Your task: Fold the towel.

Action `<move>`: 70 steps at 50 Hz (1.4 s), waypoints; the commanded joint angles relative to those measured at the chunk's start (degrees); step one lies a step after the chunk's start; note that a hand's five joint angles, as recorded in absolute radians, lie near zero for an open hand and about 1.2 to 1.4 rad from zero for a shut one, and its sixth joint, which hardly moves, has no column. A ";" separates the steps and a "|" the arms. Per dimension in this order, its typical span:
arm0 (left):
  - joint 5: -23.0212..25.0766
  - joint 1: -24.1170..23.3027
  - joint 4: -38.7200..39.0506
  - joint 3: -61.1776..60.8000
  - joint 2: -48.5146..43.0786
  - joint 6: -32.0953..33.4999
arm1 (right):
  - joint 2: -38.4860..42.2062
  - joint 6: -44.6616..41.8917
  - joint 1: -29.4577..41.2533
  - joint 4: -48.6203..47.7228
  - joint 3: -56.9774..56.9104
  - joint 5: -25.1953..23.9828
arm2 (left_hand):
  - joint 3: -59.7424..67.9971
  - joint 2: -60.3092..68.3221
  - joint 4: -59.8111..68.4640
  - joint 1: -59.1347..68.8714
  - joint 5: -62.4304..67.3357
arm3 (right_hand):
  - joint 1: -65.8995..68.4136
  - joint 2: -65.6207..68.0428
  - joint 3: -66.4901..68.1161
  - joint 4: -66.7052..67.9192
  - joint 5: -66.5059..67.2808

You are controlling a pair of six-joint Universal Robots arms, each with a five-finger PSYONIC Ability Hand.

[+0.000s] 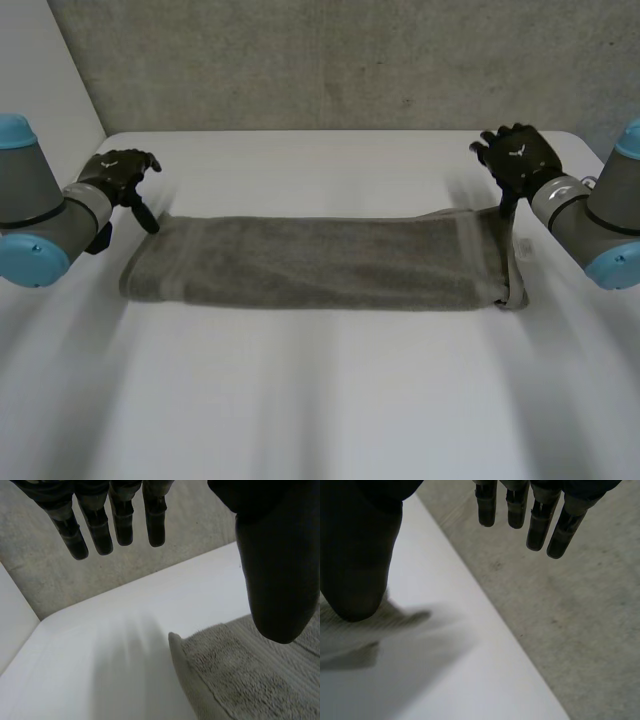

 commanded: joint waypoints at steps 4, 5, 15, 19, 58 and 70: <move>-0.17 -0.01 0.10 -9.91 8.63 -1.40 | -7.51 7.36 0.06 -7.03 6.28 0.29 | -3.15 -2.95 -3.65 -3.30 -1.10 | -3.31 -3.70 -4.27 -4.85 -3.63; -0.16 -0.01 0.10 -9.94 8.65 -1.40 | -9.69 9.36 -0.02 -7.03 7.85 0.12 | -3.15 -2.95 -3.65 -3.30 -1.10 | -3.31 -3.70 -4.27 -4.85 -3.63; 3.16 -0.01 3.16 -29.24 23.04 -0.96 | -22.98 17.55 -0.81 -3.52 21.31 -1.55 | -2.15 -1.95 -2.65 -2.30 -0.09 | -3.31 -3.70 -4.27 -4.85 -3.63; 5.19 -0.01 5.18 -34.61 26.03 -0.53 | -26.32 17.47 -0.90 4.37 27.53 -2.61 | -1.30 -1.10 -1.80 -1.45 0.75 | -3.31 -3.70 -4.27 -4.85 -3.63; 5.90 0.25 13.72 -46.06 25.43 7.91 | -13.93 0.33 -6.09 -4.48 36.87 -2.70 | -0.12 0.08 -0.62 -0.27 1.93 | 53.96 53.58 53.00 52.42 53.64; 5.99 0.69 13.81 -46.32 25.61 7.91 | -18.76 -4.05 -18.37 -3.96 34.24 -3.31 | -0.79 -0.59 -1.30 -0.94 1.26 | 66.69 66.30 65.73 65.15 66.37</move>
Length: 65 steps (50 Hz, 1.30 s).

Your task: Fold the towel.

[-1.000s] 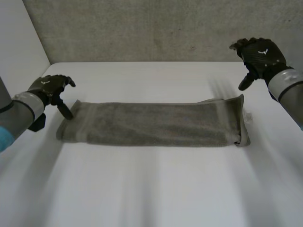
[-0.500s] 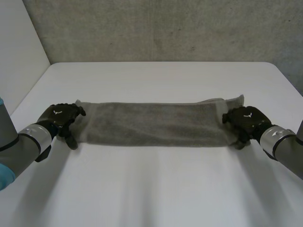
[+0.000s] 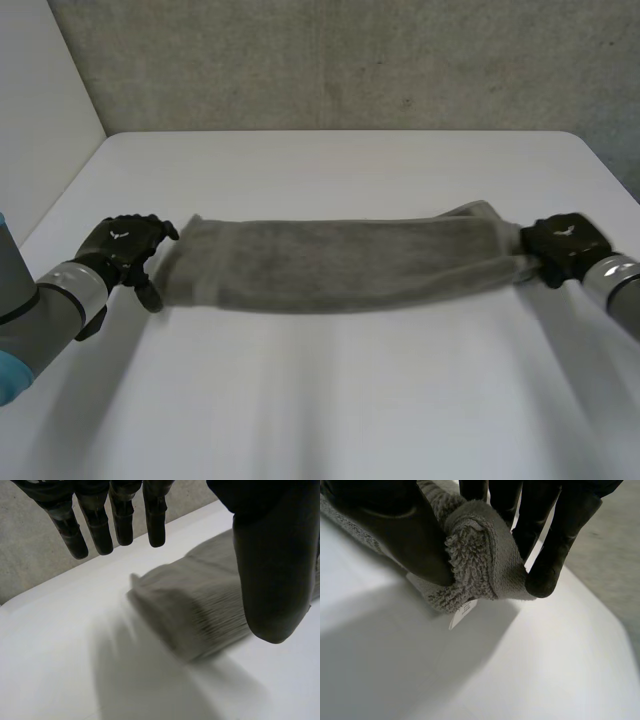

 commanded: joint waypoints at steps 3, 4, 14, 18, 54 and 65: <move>0.08 0.53 -0.02 -0.35 0.15 0.00 | -4.41 -7.57 -11.47 1.80 -4.53 -0.95 | -0.98 -0.70 -1.29 -1.12 -1.11 | 5.43 5.82 7.57 3.79 4.84; 0.08 0.53 -0.02 -0.36 0.15 0.00 | -4.42 -7.59 -11.49 1.81 -4.55 -0.95 | -0.98 -0.70 -1.29 -1.12 -1.11 | 5.43 5.82 7.57 3.79 4.84; 0.08 0.88 0.16 -0.79 0.59 0.00 | -7.84 -10.32 -6.86 12.71 -16.06 -4.73 | -2.16 -1.88 -2.47 -2.30 -2.29 | 5.43 5.82 7.57 3.79 4.84; 0.00 0.79 0.86 -0.79 0.68 -0.08 | -8.46 -10.40 1.78 12.62 -17.03 -4.64 | -2.32 -2.04 -2.64 -2.47 -2.45 | 5.43 5.82 7.57 3.79 4.84; 0.17 -4.82 1.21 2.01 4.72 -5.17 | -4.65 2.66 36.78 8.14 -14.85 7.40 | -3.67 -3.39 -3.98 -3.81 -3.80 | -64.57 -64.18 -62.43 -66.21 -65.16; -0.18 -20.28 0.16 7.90 4.81 -12.12 | -12.33 10.87 25.35 7.88 -0.97 6.43 | -3.33 -3.06 -3.65 -3.48 -3.47 | -64.57 -64.18 -62.43 -66.21 -65.16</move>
